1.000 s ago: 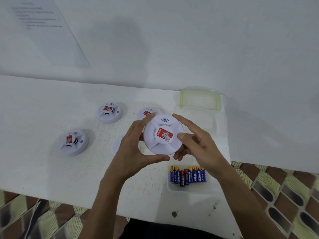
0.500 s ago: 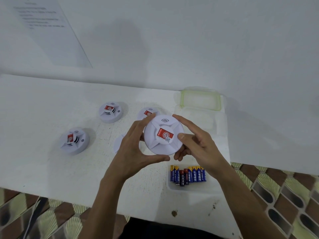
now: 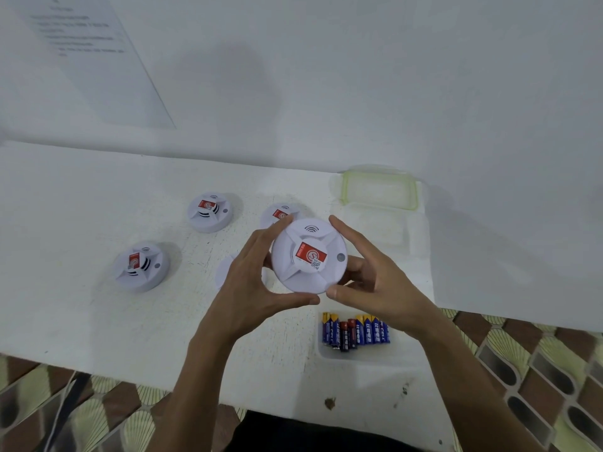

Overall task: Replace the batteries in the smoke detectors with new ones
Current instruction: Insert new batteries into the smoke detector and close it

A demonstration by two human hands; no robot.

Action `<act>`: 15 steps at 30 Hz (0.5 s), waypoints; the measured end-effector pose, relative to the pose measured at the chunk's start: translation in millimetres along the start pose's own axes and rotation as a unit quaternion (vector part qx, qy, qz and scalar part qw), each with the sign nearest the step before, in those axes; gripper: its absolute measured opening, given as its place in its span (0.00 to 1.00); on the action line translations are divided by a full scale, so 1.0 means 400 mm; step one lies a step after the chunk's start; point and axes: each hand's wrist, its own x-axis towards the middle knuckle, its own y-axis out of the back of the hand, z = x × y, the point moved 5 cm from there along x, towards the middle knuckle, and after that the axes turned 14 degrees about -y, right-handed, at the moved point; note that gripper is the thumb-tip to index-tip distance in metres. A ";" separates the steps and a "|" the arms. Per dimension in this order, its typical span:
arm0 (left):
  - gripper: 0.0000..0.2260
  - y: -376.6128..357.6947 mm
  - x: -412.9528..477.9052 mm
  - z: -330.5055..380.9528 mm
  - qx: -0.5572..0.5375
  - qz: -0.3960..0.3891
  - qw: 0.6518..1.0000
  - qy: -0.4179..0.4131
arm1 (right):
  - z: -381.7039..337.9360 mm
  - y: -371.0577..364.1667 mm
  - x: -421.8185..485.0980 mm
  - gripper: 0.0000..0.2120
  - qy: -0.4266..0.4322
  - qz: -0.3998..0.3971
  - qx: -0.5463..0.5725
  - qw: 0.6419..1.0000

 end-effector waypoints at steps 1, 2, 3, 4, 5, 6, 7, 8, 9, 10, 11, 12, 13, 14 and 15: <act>0.44 0.002 -0.001 0.002 0.002 0.000 1.000 -0.001 | 0.002 0.001 0.000 0.41 -0.001 -0.002 -0.005 1.000; 0.45 0.002 -0.002 0.005 0.008 -0.001 1.000 -0.006 | 0.003 0.002 0.001 0.41 -0.002 -0.003 -0.007 1.000; 0.45 0.003 -0.001 0.009 0.008 0.001 1.000 -0.009 | 0.003 0.002 0.002 0.41 -0.003 -0.001 -0.010 1.000; 0.45 0.002 0.000 0.009 0.008 0.002 1.000 -0.008 | 0.003 0.003 0.003 0.41 -0.004 0.000 -0.014 1.000; 0.45 0.002 0.000 0.008 0.006 0.003 1.000 -0.007 | 0.003 0.003 0.003 0.41 -0.005 0.003 -0.017 1.000; 0.45 0.001 0.001 0.007 0.006 0.003 1.000 -0.007 | 0.003 0.003 0.004 0.41 -0.005 0.004 -0.019 1.000; 0.45 0.000 0.000 0.006 0.004 0.004 1.000 -0.005 | 0.004 0.002 0.005 0.41 -0.005 0.004 -0.021 1.000; 0.45 0.001 -0.001 0.007 0.002 0.005 1.000 -0.006 | 0.004 0.002 0.006 0.41 -0.005 0.005 -0.023 1.000; 0.45 0.001 -0.001 0.008 0.002 0.006 1.000 -0.005 | 0.005 0.002 0.007 0.41 -0.005 0.007 -0.024 1.000; 0.45 0.002 0.000 0.007 0.003 0.008 1.000 -0.006 | 0.007 0.002 0.007 0.41 -0.005 0.008 -0.024 1.000; 0.45 0.001 0.000 0.007 0.004 0.008 1.000 -0.006 | 0.008 0.003 0.007 0.41 -0.005 0.008 -0.023 1.000; 0.45 0.001 0.000 0.006 0.006 0.008 1.000 -0.005 | 0.008 0.002 0.007 0.41 -0.005 0.008 -0.022 1.000; 0.45 0.001 0.000 0.005 0.007 0.007 1.000 -0.004 | 0.008 0.002 0.007 0.41 -0.005 0.008 -0.023 1.000; 0.45 0.001 0.000 0.004 0.007 0.007 1.000 -0.004 | 0.008 0.001 0.008 0.41 -0.005 0.008 -0.024 1.000; 0.45 0.001 0.000 0.005 0.006 0.006 1.000 -0.005 | 0.008 0.000 0.008 0.41 -0.005 0.009 -0.026 1.000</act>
